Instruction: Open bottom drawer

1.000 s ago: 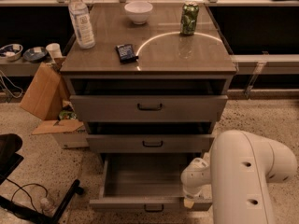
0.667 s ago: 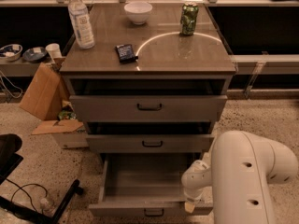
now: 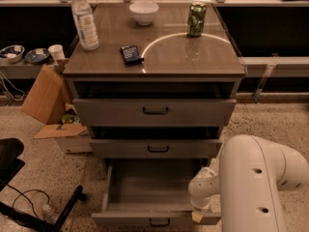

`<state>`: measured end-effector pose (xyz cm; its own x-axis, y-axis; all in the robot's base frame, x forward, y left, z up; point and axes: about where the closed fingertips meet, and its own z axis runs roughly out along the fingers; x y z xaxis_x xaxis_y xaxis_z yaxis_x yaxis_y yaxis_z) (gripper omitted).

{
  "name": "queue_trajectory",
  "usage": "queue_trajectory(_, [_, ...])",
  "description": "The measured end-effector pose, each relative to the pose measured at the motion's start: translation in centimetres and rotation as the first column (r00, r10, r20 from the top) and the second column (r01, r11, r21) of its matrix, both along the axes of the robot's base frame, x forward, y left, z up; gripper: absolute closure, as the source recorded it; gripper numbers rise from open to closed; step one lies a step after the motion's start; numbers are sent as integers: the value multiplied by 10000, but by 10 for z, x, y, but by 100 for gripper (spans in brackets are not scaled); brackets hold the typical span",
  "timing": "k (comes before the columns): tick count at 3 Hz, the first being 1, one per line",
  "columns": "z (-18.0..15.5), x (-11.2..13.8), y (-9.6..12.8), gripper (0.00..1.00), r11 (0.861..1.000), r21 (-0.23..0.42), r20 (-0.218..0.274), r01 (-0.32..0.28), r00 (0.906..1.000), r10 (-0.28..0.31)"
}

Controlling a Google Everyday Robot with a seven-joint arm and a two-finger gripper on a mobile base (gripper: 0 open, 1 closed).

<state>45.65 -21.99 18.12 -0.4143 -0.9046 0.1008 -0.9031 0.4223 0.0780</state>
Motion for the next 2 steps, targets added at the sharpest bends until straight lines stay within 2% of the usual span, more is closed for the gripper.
queue_trajectory(1, [0,0,3,100,10000,-1,0,1,10000,-1])
queue_trajectory(2, [0,-14,-2,100,9998,-123,-234,153,9996,-156])
